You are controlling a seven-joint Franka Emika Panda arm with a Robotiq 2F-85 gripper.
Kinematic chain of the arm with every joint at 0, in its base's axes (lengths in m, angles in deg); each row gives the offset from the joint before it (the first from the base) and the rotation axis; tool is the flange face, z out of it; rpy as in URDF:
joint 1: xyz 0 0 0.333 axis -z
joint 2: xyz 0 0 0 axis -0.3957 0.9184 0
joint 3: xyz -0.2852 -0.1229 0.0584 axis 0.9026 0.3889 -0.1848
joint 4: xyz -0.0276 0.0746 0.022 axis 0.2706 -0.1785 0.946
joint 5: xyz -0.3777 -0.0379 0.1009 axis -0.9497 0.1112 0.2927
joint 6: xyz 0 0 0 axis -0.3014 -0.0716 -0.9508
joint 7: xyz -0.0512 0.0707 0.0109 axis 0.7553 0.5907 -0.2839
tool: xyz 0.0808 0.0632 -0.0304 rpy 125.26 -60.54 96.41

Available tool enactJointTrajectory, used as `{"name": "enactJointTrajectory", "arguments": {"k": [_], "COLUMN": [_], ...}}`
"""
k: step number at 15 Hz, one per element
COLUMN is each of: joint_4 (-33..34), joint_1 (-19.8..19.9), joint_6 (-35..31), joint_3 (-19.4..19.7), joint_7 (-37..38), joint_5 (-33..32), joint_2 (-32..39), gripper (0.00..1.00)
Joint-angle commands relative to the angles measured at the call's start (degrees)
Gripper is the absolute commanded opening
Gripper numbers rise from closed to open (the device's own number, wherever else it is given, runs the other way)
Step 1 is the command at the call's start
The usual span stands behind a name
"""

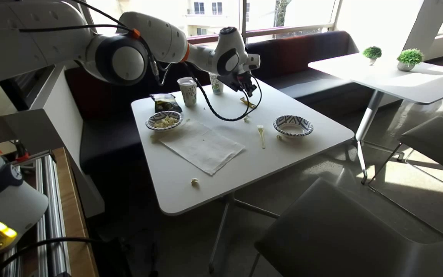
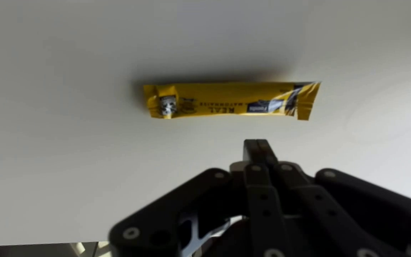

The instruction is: Move the paper cup on the right to the left and then move the yellow sachet closer to the center

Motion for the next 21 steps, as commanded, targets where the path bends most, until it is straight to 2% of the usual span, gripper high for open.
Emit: {"name": "enactJointTrajectory", "arguments": {"k": [1,7,12,15,21], "joint_4": [2.50,2.37,2.98,1.42,0.75], "joint_1": [-0.39,-1.16,-2.29,-3.06,-3.65], "joint_6": [1.91,6.22,6.36,13.06,31.70], "joint_3": [1.16,1.10,2.37,3.12,3.56], "joint_7": [0.58,0.73,1.68,4.70,10.37], "joint_5": [-0.86,-0.57,-1.02,-0.49,0.08], "joint_2": [1.25,2.61,2.75,0.95,-2.66], "gripper": [0.00,0.00,0.00,0.00,0.00]}}
